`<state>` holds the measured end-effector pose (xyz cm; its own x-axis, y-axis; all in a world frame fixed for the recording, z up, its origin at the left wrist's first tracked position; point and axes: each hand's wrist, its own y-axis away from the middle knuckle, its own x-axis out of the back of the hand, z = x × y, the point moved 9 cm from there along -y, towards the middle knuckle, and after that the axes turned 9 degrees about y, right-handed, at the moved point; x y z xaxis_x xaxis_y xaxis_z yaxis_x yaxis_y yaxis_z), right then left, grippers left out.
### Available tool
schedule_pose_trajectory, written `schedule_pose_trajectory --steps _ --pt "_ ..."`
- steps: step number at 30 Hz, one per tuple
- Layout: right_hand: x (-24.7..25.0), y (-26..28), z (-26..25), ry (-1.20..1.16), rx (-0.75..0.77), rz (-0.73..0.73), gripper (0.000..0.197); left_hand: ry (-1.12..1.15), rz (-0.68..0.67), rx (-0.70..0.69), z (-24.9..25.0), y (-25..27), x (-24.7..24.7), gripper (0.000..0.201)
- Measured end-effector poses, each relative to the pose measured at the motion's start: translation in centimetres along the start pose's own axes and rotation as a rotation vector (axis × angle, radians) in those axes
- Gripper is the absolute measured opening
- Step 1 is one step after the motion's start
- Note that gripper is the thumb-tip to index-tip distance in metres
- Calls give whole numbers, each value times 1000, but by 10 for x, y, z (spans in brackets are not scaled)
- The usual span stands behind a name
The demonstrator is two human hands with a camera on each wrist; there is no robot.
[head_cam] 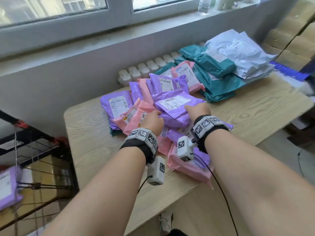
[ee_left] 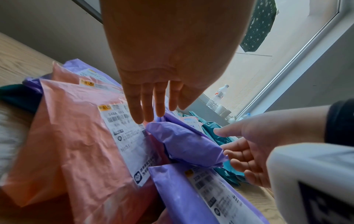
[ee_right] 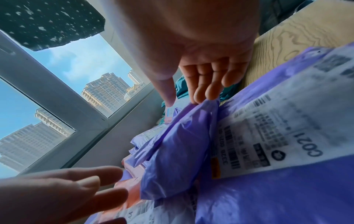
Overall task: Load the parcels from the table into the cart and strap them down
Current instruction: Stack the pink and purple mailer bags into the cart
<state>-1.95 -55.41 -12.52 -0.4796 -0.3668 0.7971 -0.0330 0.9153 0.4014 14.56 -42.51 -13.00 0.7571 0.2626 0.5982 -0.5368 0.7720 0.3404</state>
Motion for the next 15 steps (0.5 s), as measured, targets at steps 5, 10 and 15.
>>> schedule_pose_trajectory --steps 5,10,15 --pt "-7 -23 0 30 -46 -31 53 -22 7 50 2 -16 -9 40" --pt "-5 -33 -14 61 49 -30 38 18 38 90 -5 -22 -5 40" --pt "8 -19 -48 -53 258 59 21 76 160 88 -4 -20 31 36"
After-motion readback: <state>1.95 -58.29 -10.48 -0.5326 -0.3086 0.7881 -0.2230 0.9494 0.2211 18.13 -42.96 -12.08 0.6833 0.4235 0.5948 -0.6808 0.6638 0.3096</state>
